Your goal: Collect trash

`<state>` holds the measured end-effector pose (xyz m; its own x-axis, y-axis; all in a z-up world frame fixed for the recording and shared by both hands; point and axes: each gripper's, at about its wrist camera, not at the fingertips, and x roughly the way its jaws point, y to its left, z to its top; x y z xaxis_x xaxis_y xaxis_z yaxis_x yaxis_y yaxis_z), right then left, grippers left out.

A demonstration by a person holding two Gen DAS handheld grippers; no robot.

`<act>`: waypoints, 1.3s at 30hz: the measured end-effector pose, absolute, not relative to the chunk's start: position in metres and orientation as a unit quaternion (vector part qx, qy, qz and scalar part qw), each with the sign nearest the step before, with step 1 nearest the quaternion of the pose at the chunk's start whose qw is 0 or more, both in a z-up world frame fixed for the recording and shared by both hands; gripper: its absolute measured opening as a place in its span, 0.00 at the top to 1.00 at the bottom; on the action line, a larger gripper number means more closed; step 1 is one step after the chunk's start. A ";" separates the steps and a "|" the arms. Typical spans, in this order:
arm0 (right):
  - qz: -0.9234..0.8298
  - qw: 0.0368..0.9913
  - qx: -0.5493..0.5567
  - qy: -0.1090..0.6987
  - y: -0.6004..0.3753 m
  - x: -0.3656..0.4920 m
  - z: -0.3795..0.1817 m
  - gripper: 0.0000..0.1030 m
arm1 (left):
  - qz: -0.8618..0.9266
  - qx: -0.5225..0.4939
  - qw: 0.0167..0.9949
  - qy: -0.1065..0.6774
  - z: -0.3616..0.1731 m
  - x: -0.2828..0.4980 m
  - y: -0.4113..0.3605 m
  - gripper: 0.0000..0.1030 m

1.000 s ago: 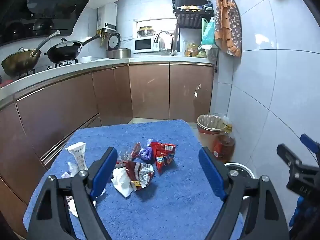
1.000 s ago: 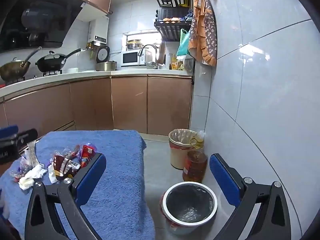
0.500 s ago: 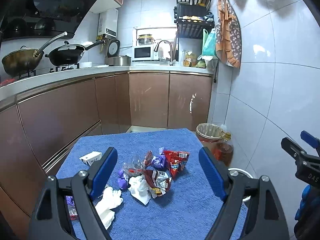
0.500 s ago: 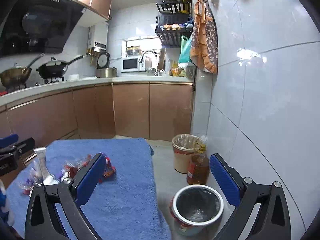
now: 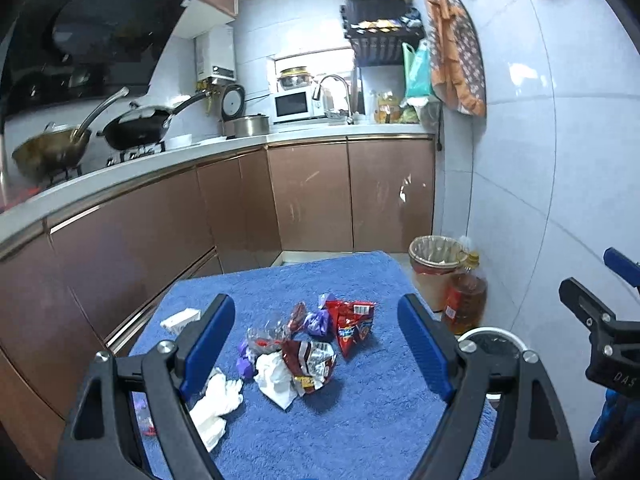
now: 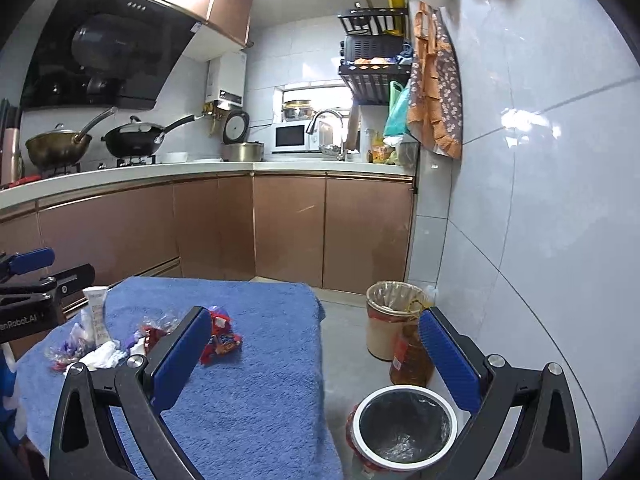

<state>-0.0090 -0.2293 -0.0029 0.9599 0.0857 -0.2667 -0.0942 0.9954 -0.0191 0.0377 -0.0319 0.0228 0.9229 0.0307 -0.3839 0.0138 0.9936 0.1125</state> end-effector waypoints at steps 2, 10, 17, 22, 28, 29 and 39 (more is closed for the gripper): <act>0.043 0.990 -0.014 0.132 -0.234 -0.007 -0.007 0.00 | 0.002 0.066 0.978 0.197 0.024 0.043 -0.041 0.19; 0.025 0.990 -0.015 0.137 -0.260 0.007 -0.010 0.00 | -0.006 0.077 0.977 0.200 0.025 0.065 -0.068 0.20; 0.027 0.989 -0.009 0.143 -0.264 0.004 -0.009 0.00 | 0.002 0.087 0.974 0.211 0.017 0.056 -0.066 0.20; 0.033 0.989 0.000 0.143 -0.262 -0.001 -0.002 0.00 | 0.015 0.097 0.972 0.213 0.021 0.045 -0.054 0.20; 0.034 0.990 -0.007 0.136 -0.252 -0.019 0.009 0.00 | 0.012 0.088 0.974 0.209 0.024 0.028 -0.044 0.20; 0.034 0.990 -0.009 0.135 -0.249 -0.022 0.011 0.00 | 0.011 0.086 0.974 0.208 0.025 0.025 -0.042 0.20; 0.046 0.991 -0.025 0.126 -0.228 -0.047 0.024 0.00 | 0.010 0.064 0.979 0.195 0.031 -0.006 -0.024 0.20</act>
<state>-0.0473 -0.2280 0.0244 0.9640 0.0842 -0.2523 -0.0969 0.9945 -0.0384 -0.0065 -0.0236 0.0309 0.9241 0.0448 -0.3796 0.0053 0.9915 0.1299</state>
